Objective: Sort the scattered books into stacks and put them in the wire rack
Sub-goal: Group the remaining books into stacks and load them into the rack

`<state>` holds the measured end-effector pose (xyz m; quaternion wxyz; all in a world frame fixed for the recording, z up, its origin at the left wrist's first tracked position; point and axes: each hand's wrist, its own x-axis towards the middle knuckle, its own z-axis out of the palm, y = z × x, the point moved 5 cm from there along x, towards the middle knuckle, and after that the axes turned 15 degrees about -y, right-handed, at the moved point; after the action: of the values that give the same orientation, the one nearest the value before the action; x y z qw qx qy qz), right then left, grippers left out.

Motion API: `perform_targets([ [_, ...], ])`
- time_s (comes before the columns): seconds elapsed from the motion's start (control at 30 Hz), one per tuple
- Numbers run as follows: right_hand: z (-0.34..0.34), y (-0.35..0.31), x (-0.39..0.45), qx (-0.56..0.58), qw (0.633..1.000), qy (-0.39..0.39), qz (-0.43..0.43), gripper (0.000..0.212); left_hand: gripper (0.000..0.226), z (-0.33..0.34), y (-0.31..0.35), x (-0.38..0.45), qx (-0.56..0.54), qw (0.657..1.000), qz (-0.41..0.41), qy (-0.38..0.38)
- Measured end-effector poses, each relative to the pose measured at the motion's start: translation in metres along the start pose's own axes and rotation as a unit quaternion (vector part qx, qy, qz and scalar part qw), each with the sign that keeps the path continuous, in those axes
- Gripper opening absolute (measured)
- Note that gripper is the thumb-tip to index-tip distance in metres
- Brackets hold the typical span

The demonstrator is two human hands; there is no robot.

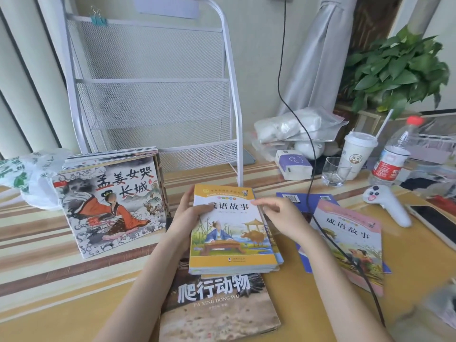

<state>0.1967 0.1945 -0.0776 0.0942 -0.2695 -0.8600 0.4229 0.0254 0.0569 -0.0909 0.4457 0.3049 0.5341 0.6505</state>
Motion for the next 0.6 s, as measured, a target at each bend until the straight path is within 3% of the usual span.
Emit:
perform_targets([
  [0.07,-0.004,0.016,-0.007,-0.046,0.997,0.051,0.046,0.036,0.077,0.005,0.000,-0.003,0.006,1.000,-0.005,0.001],
  [0.13,-0.010,0.036,-0.016,-0.144,0.972,0.110,0.150,0.041,0.075,0.010,0.003,-0.006,0.018,1.000,-0.002,0.002],
  [0.27,-0.012,0.064,-0.037,-0.226,0.906,0.080,0.348,0.068,0.071,0.015,0.008,-0.011,0.054,0.998,0.005,0.014],
  [0.37,-0.008,0.067,-0.042,-0.206,0.893,0.094,0.389,0.074,0.070,0.018,0.010,-0.015,0.066,0.998,0.006,0.020],
  [0.5,-0.008,0.062,-0.043,-0.225,0.886,0.077,0.399,0.061,0.070,0.022,0.012,-0.018,0.060,0.998,0.004,0.012],
  [0.6,-0.006,0.051,-0.041,-0.252,0.873,0.040,0.415,0.074,0.070,0.022,0.013,-0.018,0.057,0.998,0.004,0.016],
])
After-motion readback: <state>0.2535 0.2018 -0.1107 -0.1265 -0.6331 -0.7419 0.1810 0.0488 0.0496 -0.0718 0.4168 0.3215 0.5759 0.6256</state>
